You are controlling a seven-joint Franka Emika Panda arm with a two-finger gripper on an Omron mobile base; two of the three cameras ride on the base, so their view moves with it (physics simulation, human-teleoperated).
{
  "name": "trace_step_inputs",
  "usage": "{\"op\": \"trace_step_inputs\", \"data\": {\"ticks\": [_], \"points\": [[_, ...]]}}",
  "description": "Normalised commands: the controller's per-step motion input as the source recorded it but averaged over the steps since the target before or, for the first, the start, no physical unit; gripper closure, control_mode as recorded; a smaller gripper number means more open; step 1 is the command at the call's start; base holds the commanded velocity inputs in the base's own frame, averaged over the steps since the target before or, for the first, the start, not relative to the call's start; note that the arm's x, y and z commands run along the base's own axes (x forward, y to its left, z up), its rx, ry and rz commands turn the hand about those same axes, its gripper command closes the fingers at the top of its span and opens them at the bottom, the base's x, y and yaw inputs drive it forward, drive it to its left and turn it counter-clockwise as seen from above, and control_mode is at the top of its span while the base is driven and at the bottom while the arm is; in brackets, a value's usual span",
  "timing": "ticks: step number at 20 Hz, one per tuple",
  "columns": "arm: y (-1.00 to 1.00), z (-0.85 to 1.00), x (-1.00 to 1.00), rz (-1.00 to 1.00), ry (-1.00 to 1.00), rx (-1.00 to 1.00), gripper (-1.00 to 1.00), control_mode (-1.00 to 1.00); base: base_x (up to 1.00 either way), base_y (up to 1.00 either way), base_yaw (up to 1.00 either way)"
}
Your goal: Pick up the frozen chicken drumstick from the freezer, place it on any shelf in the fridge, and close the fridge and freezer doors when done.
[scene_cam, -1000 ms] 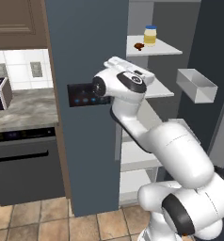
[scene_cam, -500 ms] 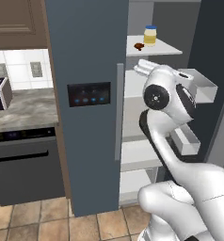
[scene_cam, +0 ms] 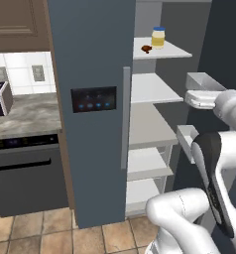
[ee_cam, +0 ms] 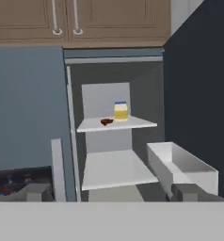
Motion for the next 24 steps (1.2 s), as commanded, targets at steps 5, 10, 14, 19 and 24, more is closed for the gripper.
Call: {"op": "trace_step_inputs", "data": {"ticks": [5, 10, 14, 19, 24], "points": [[-0.05, -0.01, -0.89, 0.1, 0.0, -0.04, -1.0, -1.0, 0.0, 0.0, 0.0], [-0.41, 0.0, -0.99, 0.1, 0.07, -0.02, -1.0, -1.0, 0.0, 0.0, 0.0], [-0.63, 0.0, -0.88, 0.15, 0.2, -0.04, -1.0, -1.0, 0.0, 0.0, 0.0], [-0.73, -0.01, -0.42, 0.17, 0.18, 0.0, -1.0, -1.0, 0.0, 0.0, 0.0], [-0.58, -0.07, 0.21, 0.17, 0.02, 0.0, -1.0, -1.0, 0.0, 0.0, 0.0]]}}
